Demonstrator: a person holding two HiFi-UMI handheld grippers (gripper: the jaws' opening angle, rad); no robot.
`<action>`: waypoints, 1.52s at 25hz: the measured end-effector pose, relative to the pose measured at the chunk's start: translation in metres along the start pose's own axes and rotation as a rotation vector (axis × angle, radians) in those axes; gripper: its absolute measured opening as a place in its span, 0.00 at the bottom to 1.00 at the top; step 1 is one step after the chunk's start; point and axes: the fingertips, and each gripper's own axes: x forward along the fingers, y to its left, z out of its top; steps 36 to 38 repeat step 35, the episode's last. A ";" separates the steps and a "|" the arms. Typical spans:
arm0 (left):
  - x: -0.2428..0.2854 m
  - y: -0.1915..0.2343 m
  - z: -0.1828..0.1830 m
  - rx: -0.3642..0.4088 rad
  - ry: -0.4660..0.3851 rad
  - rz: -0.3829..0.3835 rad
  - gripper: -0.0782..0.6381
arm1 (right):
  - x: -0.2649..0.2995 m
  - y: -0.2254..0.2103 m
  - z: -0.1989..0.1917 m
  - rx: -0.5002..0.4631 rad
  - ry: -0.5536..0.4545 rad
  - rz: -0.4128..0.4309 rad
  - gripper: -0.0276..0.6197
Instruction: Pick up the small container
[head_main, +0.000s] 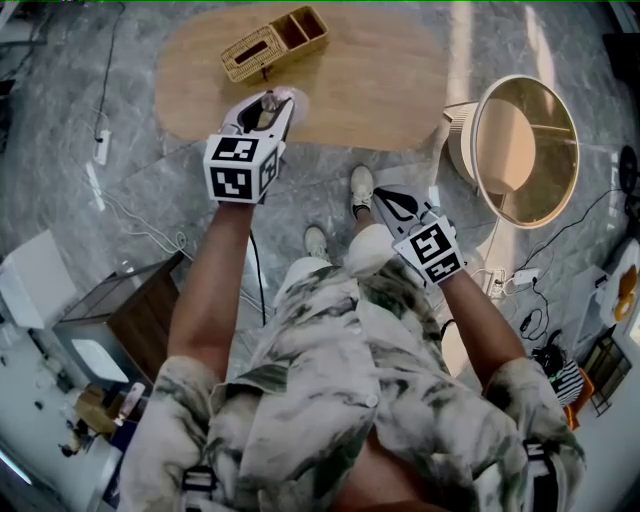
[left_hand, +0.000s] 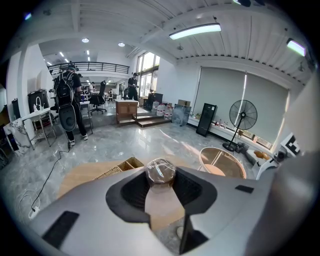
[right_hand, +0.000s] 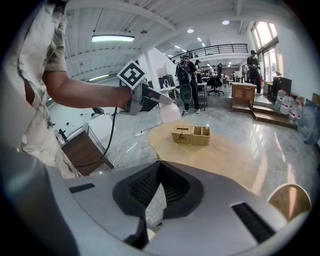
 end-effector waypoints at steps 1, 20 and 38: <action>0.001 0.001 -0.001 -0.002 0.001 0.001 0.32 | 0.001 0.000 0.000 -0.001 0.001 0.001 0.07; 0.012 0.005 -0.006 -0.024 0.011 0.012 0.32 | 0.010 -0.009 -0.003 -0.002 0.022 0.030 0.07; 0.027 0.013 -0.011 -0.053 0.031 0.035 0.32 | 0.022 -0.030 0.001 -0.010 0.035 0.059 0.07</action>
